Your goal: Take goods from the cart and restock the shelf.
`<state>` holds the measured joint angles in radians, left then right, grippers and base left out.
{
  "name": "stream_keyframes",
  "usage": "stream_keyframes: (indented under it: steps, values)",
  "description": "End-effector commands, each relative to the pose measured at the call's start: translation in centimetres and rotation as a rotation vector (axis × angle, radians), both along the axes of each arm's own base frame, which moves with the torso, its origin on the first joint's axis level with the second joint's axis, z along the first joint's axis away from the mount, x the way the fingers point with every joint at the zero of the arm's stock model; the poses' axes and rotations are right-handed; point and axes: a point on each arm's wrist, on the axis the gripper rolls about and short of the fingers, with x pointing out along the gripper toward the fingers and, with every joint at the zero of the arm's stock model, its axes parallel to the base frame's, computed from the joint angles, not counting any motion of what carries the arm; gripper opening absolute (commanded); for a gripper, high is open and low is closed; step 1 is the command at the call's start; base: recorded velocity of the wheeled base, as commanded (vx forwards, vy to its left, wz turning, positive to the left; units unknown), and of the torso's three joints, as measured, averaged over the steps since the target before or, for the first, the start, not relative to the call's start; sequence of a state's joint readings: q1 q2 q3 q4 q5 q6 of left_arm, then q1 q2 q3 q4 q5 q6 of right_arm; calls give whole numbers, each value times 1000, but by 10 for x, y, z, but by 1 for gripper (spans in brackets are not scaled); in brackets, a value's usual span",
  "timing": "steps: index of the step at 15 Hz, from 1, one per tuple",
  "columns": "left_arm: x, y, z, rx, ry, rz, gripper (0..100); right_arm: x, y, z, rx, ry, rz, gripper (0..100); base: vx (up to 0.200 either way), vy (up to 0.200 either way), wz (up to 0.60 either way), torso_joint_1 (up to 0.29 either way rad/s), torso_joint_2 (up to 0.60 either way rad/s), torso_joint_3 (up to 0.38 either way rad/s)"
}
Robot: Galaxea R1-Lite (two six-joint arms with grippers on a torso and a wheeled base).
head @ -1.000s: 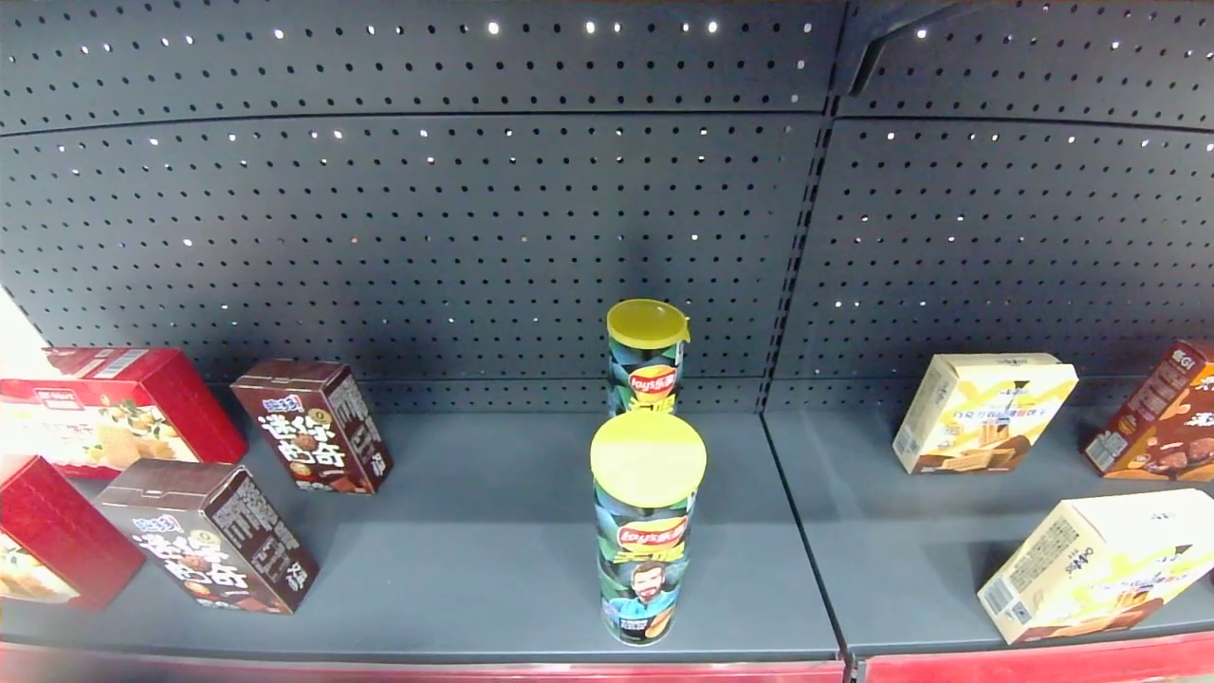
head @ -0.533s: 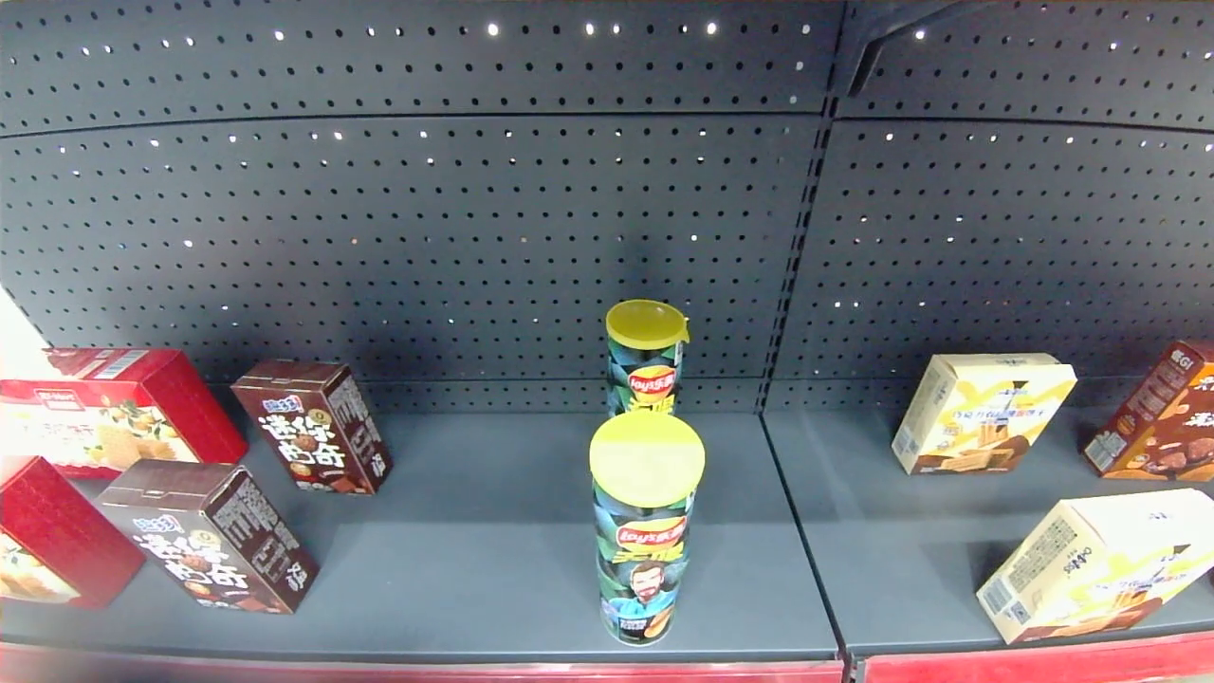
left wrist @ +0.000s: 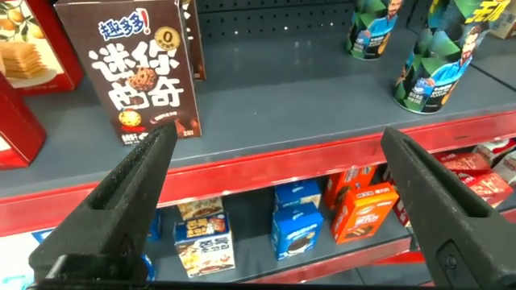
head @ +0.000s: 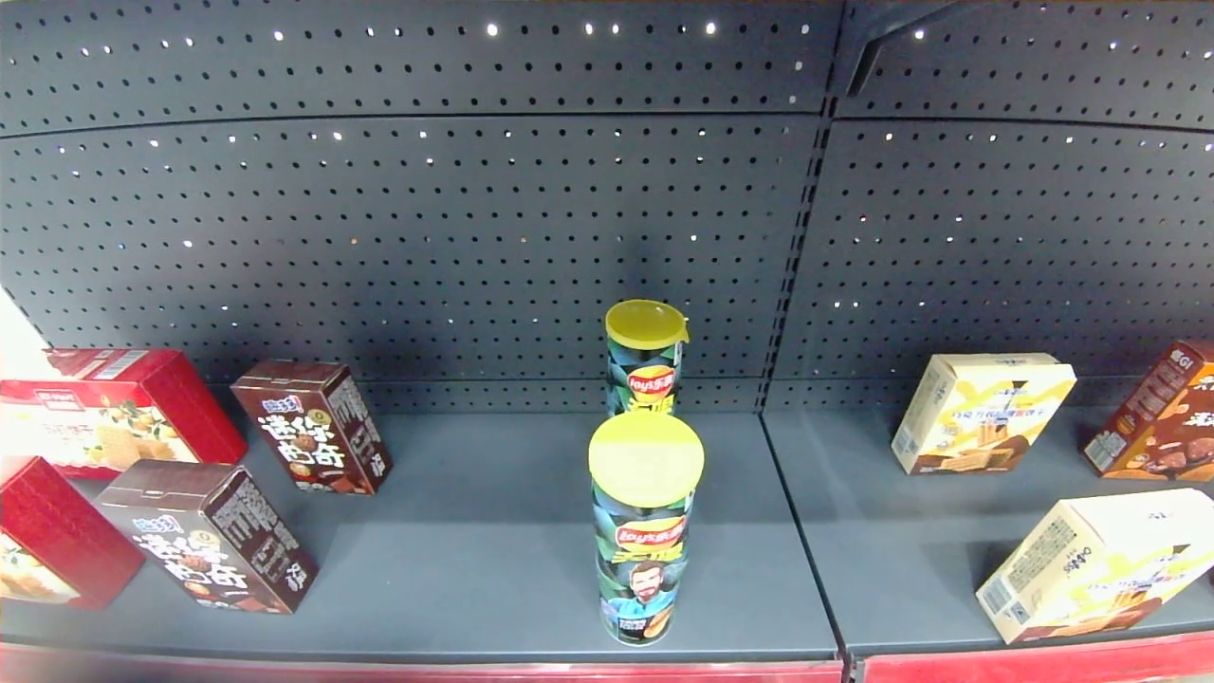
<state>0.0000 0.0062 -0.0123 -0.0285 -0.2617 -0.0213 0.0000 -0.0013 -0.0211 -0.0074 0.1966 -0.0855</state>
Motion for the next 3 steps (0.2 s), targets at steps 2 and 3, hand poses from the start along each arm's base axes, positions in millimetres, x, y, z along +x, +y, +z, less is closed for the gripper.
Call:
stream_keyframes:
  steps: [2, 3]
  values:
    - [0, 0, 0, -2, 1, 1, 100, 0, 0, 0, 1, 1, 0, 100, 0, 0, 0, 0, 0, 0]
    - [0, 0, 0, -2, 1, 1, 100, 0, 0, 0, 3, 1, -2, 100, 0, 0, 0, 0, 0, 0]
